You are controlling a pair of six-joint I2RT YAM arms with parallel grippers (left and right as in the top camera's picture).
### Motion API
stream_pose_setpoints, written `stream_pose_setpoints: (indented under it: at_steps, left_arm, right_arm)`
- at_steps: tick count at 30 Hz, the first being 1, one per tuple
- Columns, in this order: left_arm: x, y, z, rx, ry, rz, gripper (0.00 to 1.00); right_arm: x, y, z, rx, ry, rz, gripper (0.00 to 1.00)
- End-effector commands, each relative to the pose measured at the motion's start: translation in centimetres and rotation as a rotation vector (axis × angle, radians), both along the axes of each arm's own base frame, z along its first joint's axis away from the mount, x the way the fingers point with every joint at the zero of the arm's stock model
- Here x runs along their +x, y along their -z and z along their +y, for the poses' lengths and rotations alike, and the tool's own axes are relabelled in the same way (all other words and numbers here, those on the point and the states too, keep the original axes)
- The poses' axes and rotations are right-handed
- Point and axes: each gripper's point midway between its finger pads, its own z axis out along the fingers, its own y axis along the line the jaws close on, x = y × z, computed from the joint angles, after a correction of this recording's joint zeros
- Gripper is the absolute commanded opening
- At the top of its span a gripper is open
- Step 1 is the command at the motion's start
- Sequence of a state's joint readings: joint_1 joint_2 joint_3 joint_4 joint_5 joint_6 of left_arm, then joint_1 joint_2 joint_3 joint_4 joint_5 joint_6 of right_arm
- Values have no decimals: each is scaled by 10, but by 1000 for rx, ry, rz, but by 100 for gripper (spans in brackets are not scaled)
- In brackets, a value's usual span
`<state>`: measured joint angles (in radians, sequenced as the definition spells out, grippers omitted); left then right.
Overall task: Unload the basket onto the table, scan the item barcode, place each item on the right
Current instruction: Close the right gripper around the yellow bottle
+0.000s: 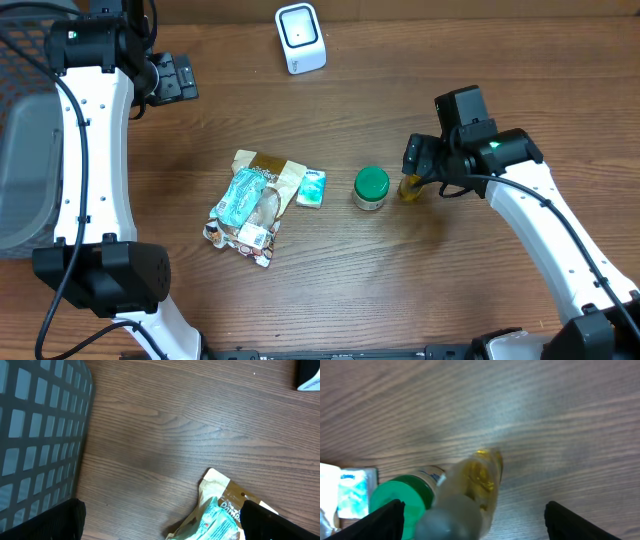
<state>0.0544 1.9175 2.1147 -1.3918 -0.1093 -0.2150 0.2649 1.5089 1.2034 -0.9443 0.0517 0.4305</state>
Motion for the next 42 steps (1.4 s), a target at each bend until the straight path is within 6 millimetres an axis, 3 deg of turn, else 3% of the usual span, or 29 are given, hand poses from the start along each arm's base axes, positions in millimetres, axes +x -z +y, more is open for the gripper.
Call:
stream_pose_setpoints:
  at_steps: [1,12,22,30,32,36,42]
  left_arm:
    - [0,-11,2,0,-13,-31,100]
    - [0,-11,2,0,-13,-31,99]
    - [0,-11,2,0,-13,-31,100]
    - [0,-11,2,0,-13,-31,99]
    - [0,-11,2,0,-14,-31,100]
    - [0,-11,2,0,-13,-31,99]
    - [0,-11,2,0,-14,-31,100]
  right_arm:
    - [-7,11,2,0,30,34,80]
    - [-10,11,19,-2,-21,24,74]
    - [-1,10,14,-29,16,-12,74]
    - [-1,26,13,-49,16,34,74]
    - [0,26,13,-48,16,31,72]
    - [0,26,13,-50,12,32,52]
    - [0,26,13,-68,-37,29,44]
